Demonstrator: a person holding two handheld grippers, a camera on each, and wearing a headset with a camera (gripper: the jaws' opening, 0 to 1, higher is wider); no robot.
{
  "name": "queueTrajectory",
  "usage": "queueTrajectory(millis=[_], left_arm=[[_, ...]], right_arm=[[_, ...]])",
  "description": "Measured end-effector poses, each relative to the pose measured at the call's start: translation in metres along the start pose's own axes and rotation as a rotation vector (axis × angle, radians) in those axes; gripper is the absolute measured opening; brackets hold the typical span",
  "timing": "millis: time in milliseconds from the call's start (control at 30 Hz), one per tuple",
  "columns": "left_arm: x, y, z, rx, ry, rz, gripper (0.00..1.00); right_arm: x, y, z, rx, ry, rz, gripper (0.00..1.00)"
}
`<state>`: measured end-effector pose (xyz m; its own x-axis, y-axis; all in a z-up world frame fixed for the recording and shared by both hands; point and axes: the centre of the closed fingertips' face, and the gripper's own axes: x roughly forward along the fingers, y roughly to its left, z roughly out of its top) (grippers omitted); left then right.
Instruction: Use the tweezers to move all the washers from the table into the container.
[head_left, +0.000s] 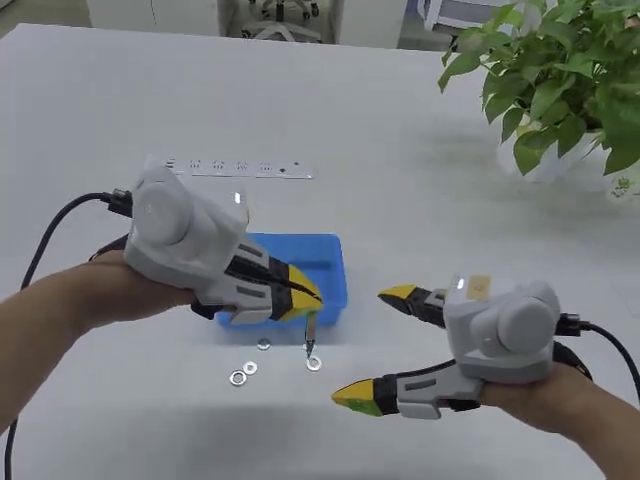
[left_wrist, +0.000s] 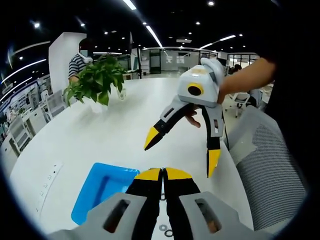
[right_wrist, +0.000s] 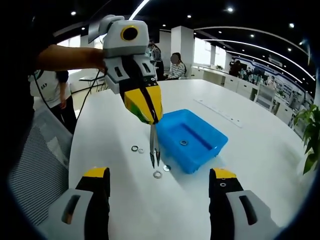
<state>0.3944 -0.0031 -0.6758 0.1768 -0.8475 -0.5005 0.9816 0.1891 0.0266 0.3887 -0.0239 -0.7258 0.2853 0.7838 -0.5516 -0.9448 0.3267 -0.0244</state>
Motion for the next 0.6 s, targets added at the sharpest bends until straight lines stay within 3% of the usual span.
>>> queueTrajectory(millis=[600], left_arm=[[0.014,-0.005,-0.010,-0.013,0.003,-0.018,0.05]], right_arm=[[0.001,0.005,-0.008,0.012,0.017,0.012,0.81]])
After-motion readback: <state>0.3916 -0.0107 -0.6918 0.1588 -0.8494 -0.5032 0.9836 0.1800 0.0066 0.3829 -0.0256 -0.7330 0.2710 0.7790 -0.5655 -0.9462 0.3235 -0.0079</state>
